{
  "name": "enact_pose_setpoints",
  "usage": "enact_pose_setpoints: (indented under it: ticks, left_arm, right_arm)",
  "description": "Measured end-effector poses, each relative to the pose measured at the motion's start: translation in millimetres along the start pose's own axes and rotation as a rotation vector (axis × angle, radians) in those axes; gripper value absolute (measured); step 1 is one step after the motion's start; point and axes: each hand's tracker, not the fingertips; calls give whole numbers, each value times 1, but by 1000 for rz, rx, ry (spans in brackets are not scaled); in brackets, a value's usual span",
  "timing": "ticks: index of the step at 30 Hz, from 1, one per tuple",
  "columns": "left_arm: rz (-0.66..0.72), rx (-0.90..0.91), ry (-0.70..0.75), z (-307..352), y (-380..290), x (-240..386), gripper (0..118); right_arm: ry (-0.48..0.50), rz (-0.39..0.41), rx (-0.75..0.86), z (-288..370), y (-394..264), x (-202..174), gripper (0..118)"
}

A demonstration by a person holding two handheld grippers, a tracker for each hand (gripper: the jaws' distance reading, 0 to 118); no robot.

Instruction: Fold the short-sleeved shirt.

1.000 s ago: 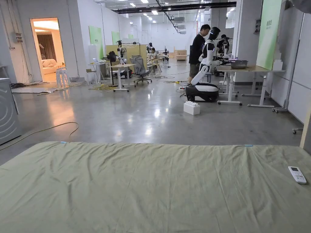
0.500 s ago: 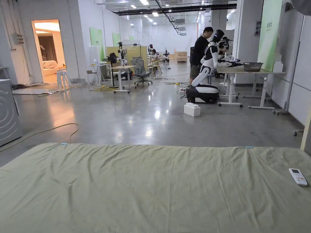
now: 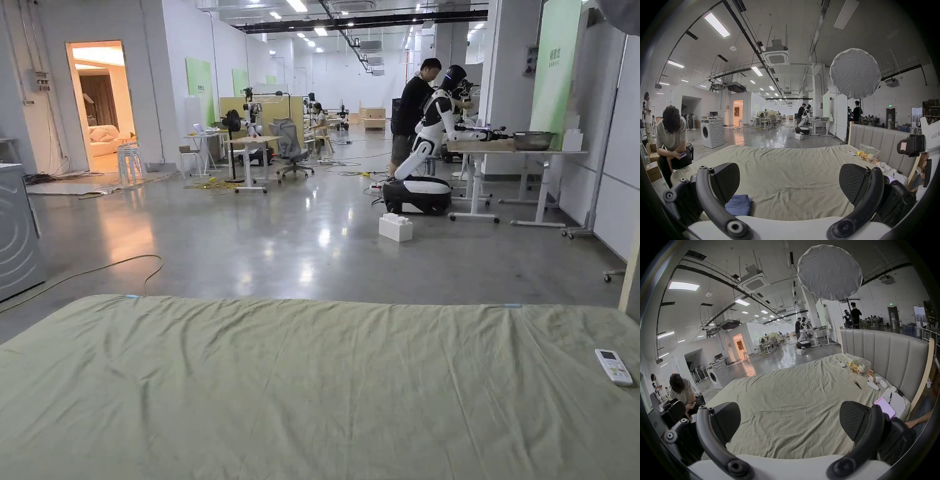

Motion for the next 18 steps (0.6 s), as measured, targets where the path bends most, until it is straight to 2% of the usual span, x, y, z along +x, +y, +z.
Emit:
enact_pose_setpoints:
  ticks: [2, 5, 6, 8, 10, 12, 14, 15, 18]
  left_arm:
    - [-2, 0, 0, 0, 0, 0, 118]
    - [-2, -2, -4, 0, -1, 2, 118]
    - [-2, 0, -6, 0, -1, 2, 118]
    - [-1, 3, -10, 0, -1, 2, 118]
    - [3, 11, -11, 1, -2, 2, 118]
    - [5, 17, -11, 1, -2, 3, 118]
    - [19, 20, -12, 1, -1, 2, 118]
    - [40, 20, -20, 0, -1, 1, 118]
    - [50, 28, -28, -1, 0, 0, 118]
  right_arm:
    - [-37, -7, 6, 0, -3, -1, 118]
    - [-16, 6, 4, -2, -5, 1, 118]
    - [26, 31, 57, -3, -7, 2, 118]
    - [104, 149, 142, -4, -12, 7, 118]
    - [72, 294, 193, -2, -18, 2, 118]
    - [-12, 358, 175, -1, -21, -7, 118]
    - [8, 455, 261, 2, -22, -13, 118]
    - [30, 404, 207, 0, -26, -12, 118]
    - [98, 376, 189, -2, -27, -10, 118]
